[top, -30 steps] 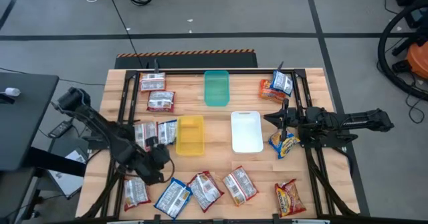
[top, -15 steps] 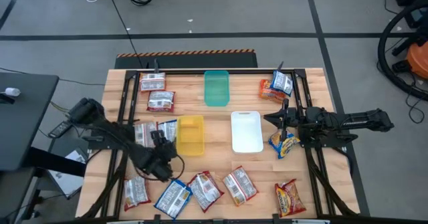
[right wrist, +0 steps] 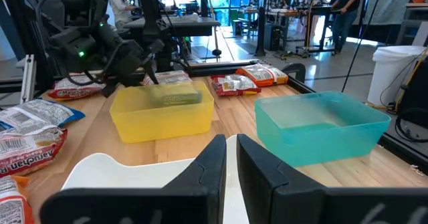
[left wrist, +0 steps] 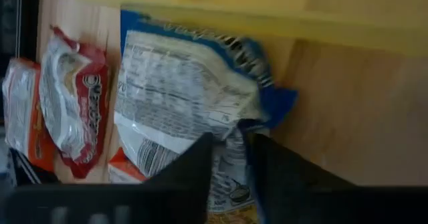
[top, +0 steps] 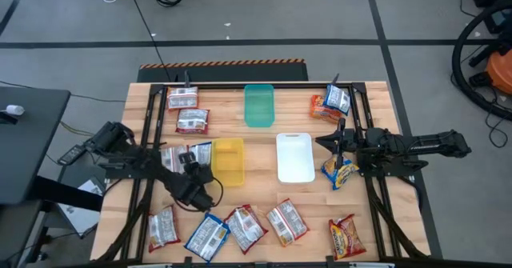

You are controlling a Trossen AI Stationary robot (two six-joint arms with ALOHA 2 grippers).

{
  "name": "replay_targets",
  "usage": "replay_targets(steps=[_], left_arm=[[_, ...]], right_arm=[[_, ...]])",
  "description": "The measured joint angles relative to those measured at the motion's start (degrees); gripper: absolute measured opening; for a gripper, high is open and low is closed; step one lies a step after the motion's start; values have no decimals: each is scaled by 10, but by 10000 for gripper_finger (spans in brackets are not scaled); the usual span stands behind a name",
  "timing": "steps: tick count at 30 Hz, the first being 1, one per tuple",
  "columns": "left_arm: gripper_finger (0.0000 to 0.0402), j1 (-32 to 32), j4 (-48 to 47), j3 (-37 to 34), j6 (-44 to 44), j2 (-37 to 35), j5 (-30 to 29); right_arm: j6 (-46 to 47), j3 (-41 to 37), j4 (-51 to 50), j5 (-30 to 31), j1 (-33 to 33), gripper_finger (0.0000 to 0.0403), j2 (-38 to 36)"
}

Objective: Sort Maruchan noodles
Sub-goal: Put the top left blue noodle pack into the yellow bin

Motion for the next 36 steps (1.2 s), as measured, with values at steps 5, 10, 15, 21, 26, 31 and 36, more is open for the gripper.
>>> replay_targets(steps=[5,10,15,21,26,31,36], left_arm=[[12,11,-91,26,-18,-11,91],[11,12,-274,130,-3,-66,139],[10,36,-354,246,34,-145,198],[9,92,-242,301,92,-223,216],[9,142,-164,301,175,-224,219],[9,169,-85,300,276,-180,229],[9,191,-37,300,325,-130,262]], right_arm=[[0,0,0,0,0,43,0],[0,0,0,0,0,43,0],[0,0,0,0,0,43,0],[0,0,0,0,0,43,0],[0,0,0,0,0,43,0],[0,0,0,0,0,43,0],[0,0,0,0,0,43,0]])
